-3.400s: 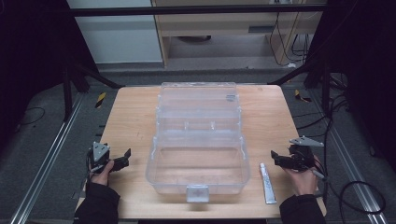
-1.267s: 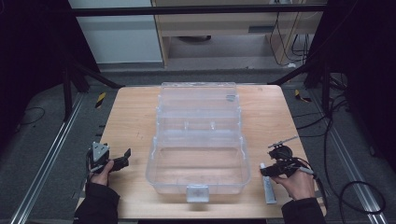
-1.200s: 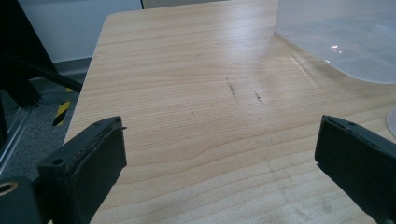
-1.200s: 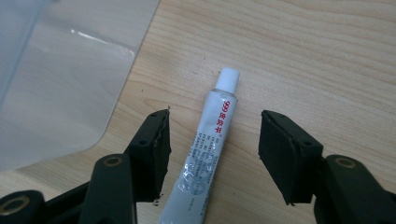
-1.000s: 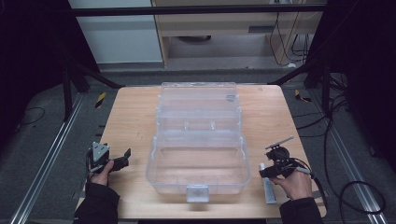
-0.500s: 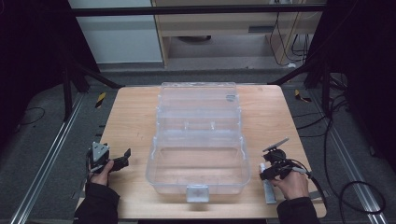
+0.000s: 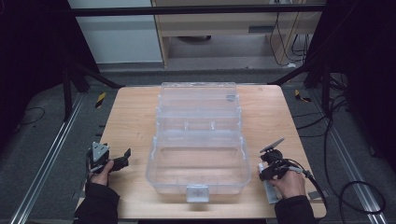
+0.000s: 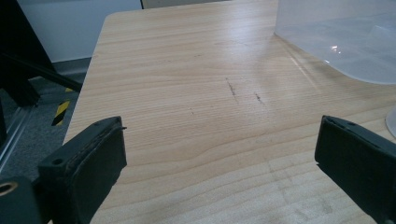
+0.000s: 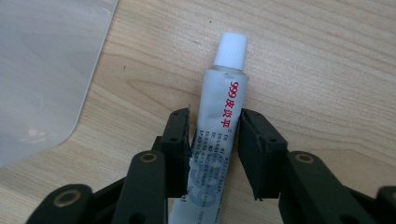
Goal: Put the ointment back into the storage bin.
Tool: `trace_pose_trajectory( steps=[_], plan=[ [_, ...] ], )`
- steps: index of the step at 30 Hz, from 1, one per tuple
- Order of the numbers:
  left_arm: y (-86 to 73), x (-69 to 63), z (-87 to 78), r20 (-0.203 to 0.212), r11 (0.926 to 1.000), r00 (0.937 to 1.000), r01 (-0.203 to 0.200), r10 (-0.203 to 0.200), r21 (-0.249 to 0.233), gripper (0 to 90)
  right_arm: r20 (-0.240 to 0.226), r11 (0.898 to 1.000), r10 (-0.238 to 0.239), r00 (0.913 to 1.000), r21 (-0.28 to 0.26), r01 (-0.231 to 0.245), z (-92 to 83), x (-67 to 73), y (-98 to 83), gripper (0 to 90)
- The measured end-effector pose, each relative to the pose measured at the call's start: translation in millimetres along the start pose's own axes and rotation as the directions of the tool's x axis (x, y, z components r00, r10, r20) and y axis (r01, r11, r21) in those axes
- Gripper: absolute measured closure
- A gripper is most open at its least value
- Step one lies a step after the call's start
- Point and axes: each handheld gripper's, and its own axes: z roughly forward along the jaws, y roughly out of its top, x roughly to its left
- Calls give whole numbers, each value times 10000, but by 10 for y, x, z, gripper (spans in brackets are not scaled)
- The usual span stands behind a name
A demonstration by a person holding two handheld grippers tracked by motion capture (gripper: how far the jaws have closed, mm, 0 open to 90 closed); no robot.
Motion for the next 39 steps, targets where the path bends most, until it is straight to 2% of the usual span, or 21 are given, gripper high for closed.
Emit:
trace_pose_trajectory(
  steps=[8, 21, 26, 31, 34, 39],
  plan=[
    [0, 0, 0, 1, 10000, 10000, -6, 6, 2, 15, 31, 9998, -157, 9999, 129, 157, 21, 8, 10, 689],
    [1, 1, 1, 1, 10000, 10000, -2, 2, 15, 15, 162, 9990, -329, 9993, 315, 324, -12, 0, 23, 697],
    [1, -2, 3, -24, 10000, 10000, -23, 23, 28, 15, -141, 9997, -222, 9997, -57, 221, -130, -57, 2, 698],
    [2, -4, 4, -48, 10000, 10000, -26, 26, 39, 15, -341, 9968, -594, 9977, -553, 575, -278, -80, -3, 698],
    [2, -2, 3, -45, 10000, 10000, -16, 17, 53, 15, -561, 9940, -677, 9961, -897, 625, -346, -84, 17, 699],
    [2, -2, 3, -36, 10000, 10000, -19, 20, 60, 15, -647, 9864, -817, 9946, -1483, 714, -451, -82, 65, 698]
  ],
)
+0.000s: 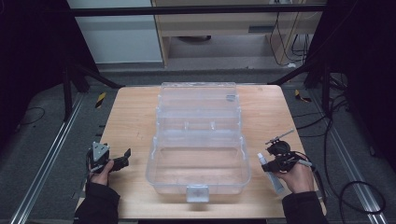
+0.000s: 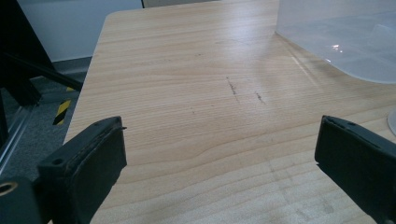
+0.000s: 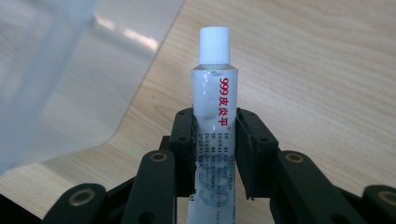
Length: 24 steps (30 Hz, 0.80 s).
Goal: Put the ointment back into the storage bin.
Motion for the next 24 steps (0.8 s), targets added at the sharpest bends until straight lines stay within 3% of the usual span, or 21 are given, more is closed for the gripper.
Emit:
trace_pose_trajectory(
  steps=[8, 12, 24],
  plan=[
    [-2, -2, -2, 23, 10000, 10000, -4, 4, -51, 15, -58, 9916, -162, 9999, -1282, 153, -202, 1, 88, 699],
    [-2, 2, -2, 26, 10000, 10000, 15, -15, -52, 15, -110, 9867, -288, 9995, -1601, 267, -296, 14, 135, 699],
    [-2, 2, -1, 29, 10000, 10000, 12, -11, -42, 15, -258, 9597, -1283, 9914, -2553, 1175, -549, 39, 238, 698]
  ],
)
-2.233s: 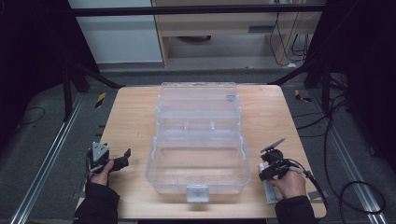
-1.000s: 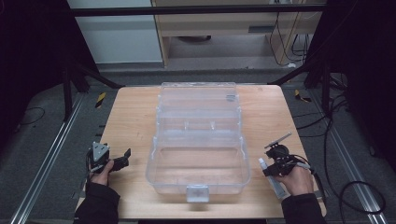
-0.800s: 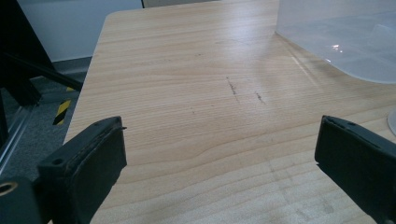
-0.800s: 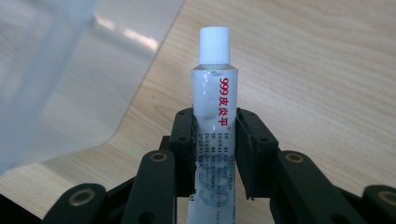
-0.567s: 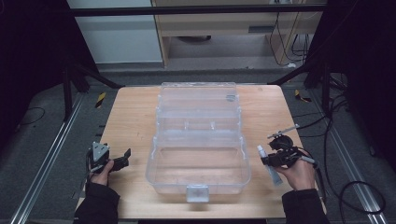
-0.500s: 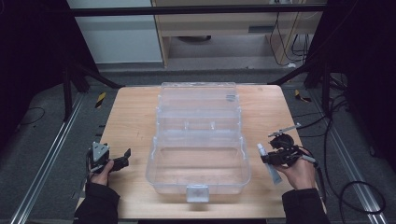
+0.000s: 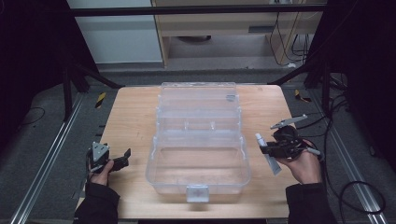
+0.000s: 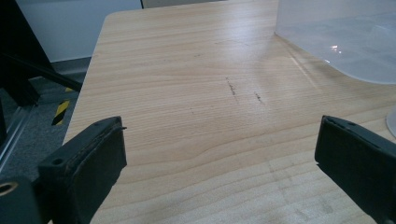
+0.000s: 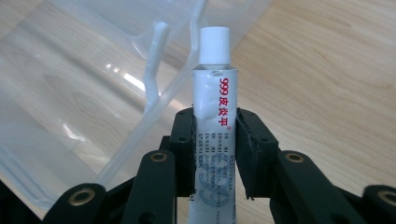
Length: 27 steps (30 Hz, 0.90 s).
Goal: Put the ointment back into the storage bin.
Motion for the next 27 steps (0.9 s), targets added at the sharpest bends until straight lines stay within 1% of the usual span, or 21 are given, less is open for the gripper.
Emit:
trace_pose_trajectory(
  steps=[1, 3, 4, 8, 11, 12, 14, 17, 20, 22, 25, 27],
  plan=[
    [0, 0, 0, 4, 10000, 10000, -1, 1, 0, 15, -46, 10000, -6, 10000, -39, 6, -23, 7, 16, 698],
    [0, 0, 0, 2, 10000, 10000, 5, -5, 0, 15, -68, 9996, -241, 9997, -126, 240, -64, 20, 49, 698],
    [0, 1, -1, 8, 10000, 10000, 7, -7, 2, 15, -111, 9996, -241, 9996, -158, 239, -83, 31, 68, 698],
    [0, 0, 0, 7, 10000, 10000, 4, -4, -4, 15, -223, 9974, -638, 9977, -336, 630, -147, 61, 143, 698],
    [0, 0, 0, 6, 10000, 10000, 7, -7, -6, 15, -344, 9945, -972, 9947, -420, 958, -184, 101, 210, 698],
    [0, 0, 0, 8, 10000, 10000, 1, -1, -1, 15, -396, 9924, -1153, 9925, -489, 1134, -195, 112, 233, 698],
    [0, 0, 0, 10, 10000, 10000, 1, -1, -2, 15, -530, 9900, -1342, 9895, -512, 1315, -220, 144, 284, 698],
    [0, 0, 0, 14, 10000, 10000, -5, 5, 3, 15, -797, 9841, -1722, 9818, -576, 1679, -251, 193, 357, 698],
    [0, 0, 0, 13, 10000, 10000, 1, -1, -3, 15, -1085, 9771, -2092, 9718, -629, 2034, -263, 249, 426, 698],
    [0, 0, 0, 16, 10000, 10000, -6, 6, -1, 15, -1219, 9707, -2378, 9636, -651, 2313, -252, 288, 470, 698],
    [0, 0, 0, 19, 10000, 10000, -4, 4, -3, 15, -1406, 9632, -2682, 9531, -551, 2629, -221, 361, 535, 698],
    [0, 1, 0, 26, 10000, 10000, -3, 3, 7, 15, -1590, 9543, -2988, 9410, -544, 2939, -196, 411, 575, 698]
  ],
)
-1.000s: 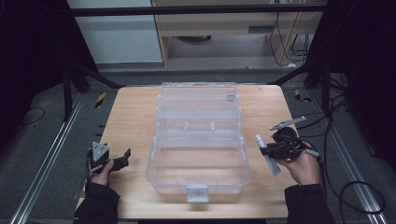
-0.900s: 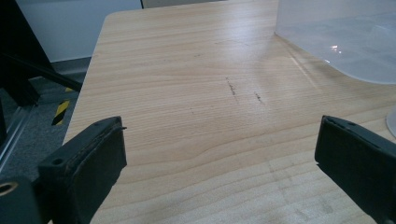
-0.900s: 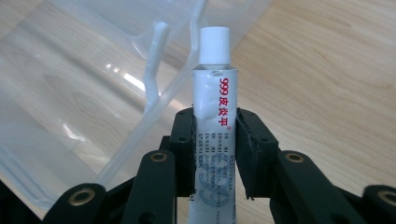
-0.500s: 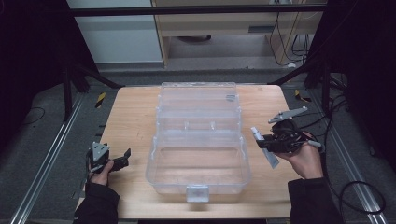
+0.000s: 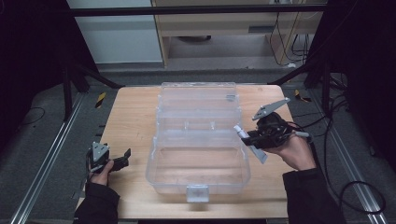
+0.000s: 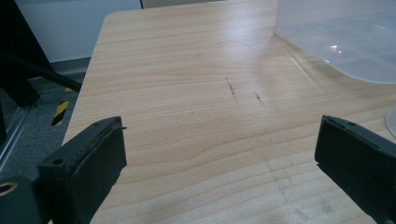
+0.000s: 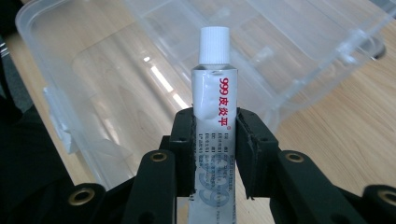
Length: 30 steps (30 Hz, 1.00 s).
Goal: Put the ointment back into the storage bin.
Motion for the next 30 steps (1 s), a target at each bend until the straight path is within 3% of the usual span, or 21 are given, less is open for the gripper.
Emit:
trace_pose_trajectory(
  steps=[5, 13, 16, 23, 30],
  plan=[
    [0, 1, 0, 9, 10000, 10000, 3, -3, 0, 15, -435, 9977, -653, 9969, 162, 661, 95, 91, 125, 698],
    [0, 1, 0, 28, 10000, 10000, 3, -3, 3, 15, -1254, 9850, -1554, 9799, 549, 1633, 265, 200, 248, 698],
    [0, 2, 1, 26, 10000, 10000, 9, -9, 7, 15, -1582, 9756, -1936, 9683, 733, 2070, 330, 232, 274, 697],
    [0, 2, 1, 25, 10000, 10000, 14, -14, 7, 15, -1989, 9601, -2372, 9509, 1012, 2607, 499, 281, 280, 697],
    [0, 2, 1, 28, 10000, 10000, 8, -8, 7, 15, -2275, 9299, -3168, 9208, 1170, 3489, 664, 357, 260, 697]
  ],
)
